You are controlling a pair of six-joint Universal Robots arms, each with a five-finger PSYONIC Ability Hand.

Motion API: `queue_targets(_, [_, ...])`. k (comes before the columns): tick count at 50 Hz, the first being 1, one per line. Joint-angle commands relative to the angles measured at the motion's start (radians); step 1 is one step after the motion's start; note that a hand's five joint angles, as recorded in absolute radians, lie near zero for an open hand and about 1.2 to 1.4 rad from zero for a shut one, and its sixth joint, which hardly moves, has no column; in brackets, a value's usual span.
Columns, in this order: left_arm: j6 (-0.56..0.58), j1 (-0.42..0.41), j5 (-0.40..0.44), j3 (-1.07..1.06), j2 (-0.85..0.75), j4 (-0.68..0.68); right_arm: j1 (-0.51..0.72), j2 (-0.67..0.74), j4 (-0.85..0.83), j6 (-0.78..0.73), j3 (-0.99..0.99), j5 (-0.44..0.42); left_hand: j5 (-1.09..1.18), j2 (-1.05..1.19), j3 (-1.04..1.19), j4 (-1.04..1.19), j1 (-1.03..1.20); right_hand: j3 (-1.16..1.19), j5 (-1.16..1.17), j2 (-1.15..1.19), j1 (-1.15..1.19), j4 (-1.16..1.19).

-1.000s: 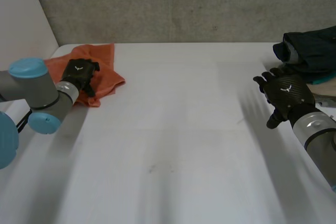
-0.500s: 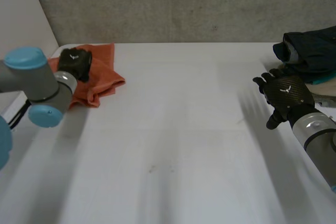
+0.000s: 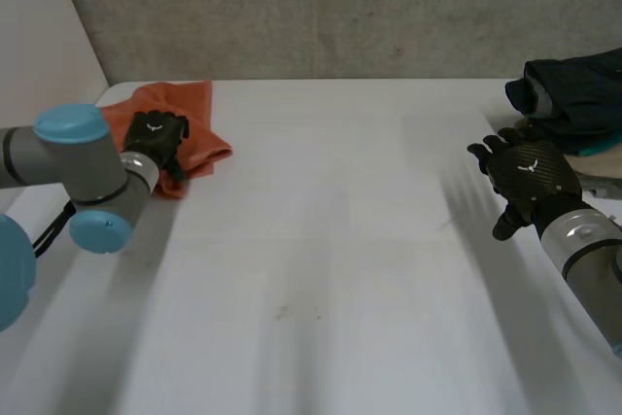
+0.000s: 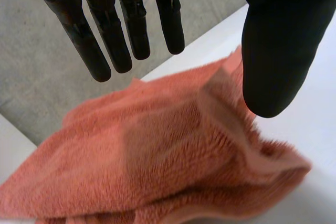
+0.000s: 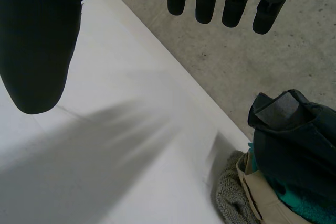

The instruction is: Fold the laundry.

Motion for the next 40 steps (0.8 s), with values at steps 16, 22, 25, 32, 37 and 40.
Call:
queue_targets(16, [0.008,0.017,-0.041,0.096,-0.066,0.002,-0.002,0.001,-0.007,-0.001,-0.005,0.002,0.882,0.873,0.867,0.879,0.874,-0.031,-0.046,-0.03,-0.051,-0.035])
queue_targets(22, [-0.02,-0.065,-0.041,0.03,0.214,0.003,-0.008,-0.002,-0.007,-0.001,-0.005,0.002,0.882,0.873,0.867,0.879,0.874,-0.031,-0.046,-0.03,-0.051,-0.035])
queue_targets(25, [-0.059,-0.11,-0.038,0.01,0.312,0.005,-0.01,-0.01,-0.007,-0.001,-0.005,0.002,0.882,0.873,0.867,0.879,0.874,-0.031,-0.046,-0.03,-0.051,-0.035])
queue_targets(32, [-0.182,-0.248,-0.03,-0.024,0.553,0.005,-0.011,-0.027,-0.002,0.004,-0.006,0.003,0.882,0.873,0.867,0.879,0.874,-0.031,-0.046,-0.03,-0.051,-0.035])
queue_targets(37, [-0.237,-0.349,-0.029,-0.025,0.645,0.012,-0.013,-0.05,0.009,0.027,-0.009,0.005,0.882,0.873,0.867,0.879,0.874,-0.031,-0.046,-0.03,-0.051,-0.035])
queue_targets(40, [-0.236,-0.385,-0.026,-0.021,0.659,0.025,-0.011,-0.065,0.015,0.048,-0.009,0.005,0.882,0.873,0.867,0.879,0.874,-0.031,-0.046,-0.03,-0.051,-0.035])
